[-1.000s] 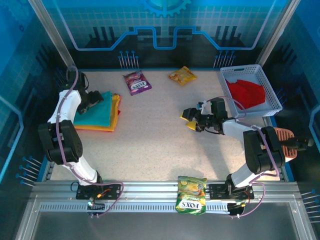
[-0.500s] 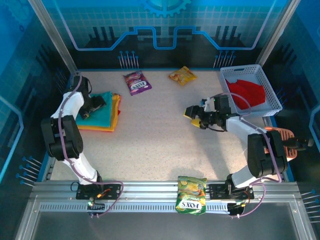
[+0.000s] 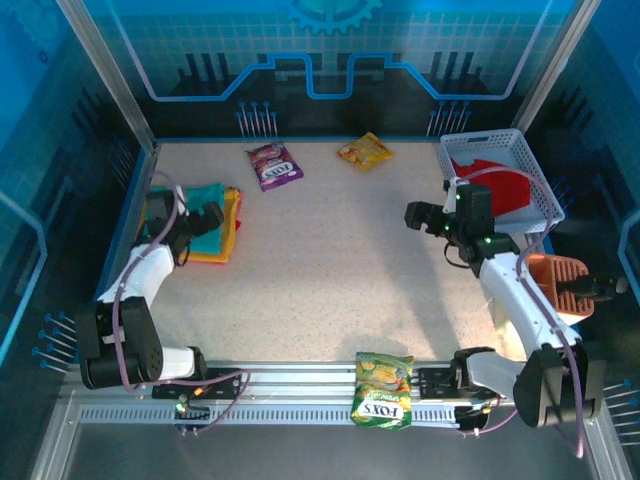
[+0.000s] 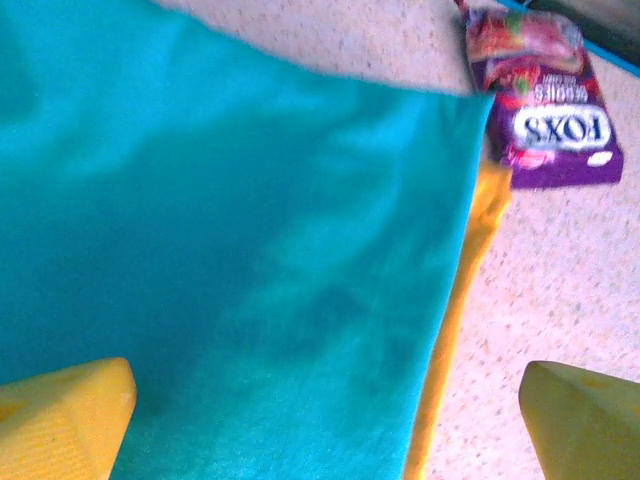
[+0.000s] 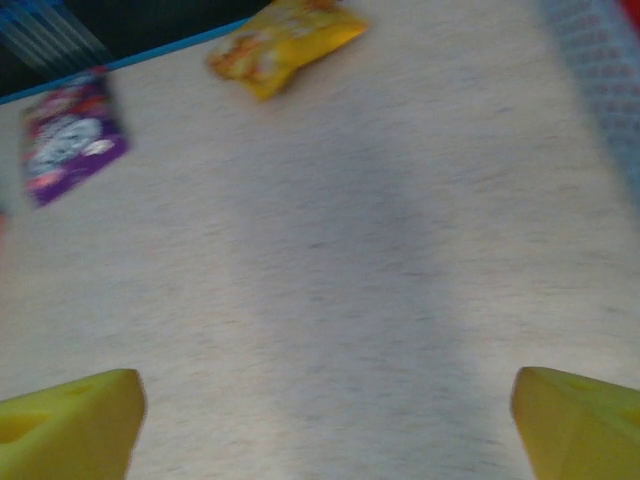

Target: Fold and stack the t-shirts

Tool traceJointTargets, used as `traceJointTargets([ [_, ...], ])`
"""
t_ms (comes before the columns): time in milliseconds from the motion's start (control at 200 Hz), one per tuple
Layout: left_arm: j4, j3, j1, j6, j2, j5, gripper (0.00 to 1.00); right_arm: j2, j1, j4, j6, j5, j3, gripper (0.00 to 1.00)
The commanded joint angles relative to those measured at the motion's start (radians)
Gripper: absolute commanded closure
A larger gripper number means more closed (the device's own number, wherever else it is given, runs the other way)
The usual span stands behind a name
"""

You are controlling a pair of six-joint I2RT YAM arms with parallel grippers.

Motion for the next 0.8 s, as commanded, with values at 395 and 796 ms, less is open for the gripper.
traceJointTargets([
  [395, 0.670, -0.319, -0.061, 0.088, -0.021, -0.064, 0.01, -0.067, -0.026, 0.541, -0.260, 0.281, -0.449, 0.00],
  [796, 1.022, -0.472, -0.177, 0.207, 0.058, -0.081, 0.01, 0.117, -0.035, 0.984, -0.359, 0.153, -0.524, 0.00],
])
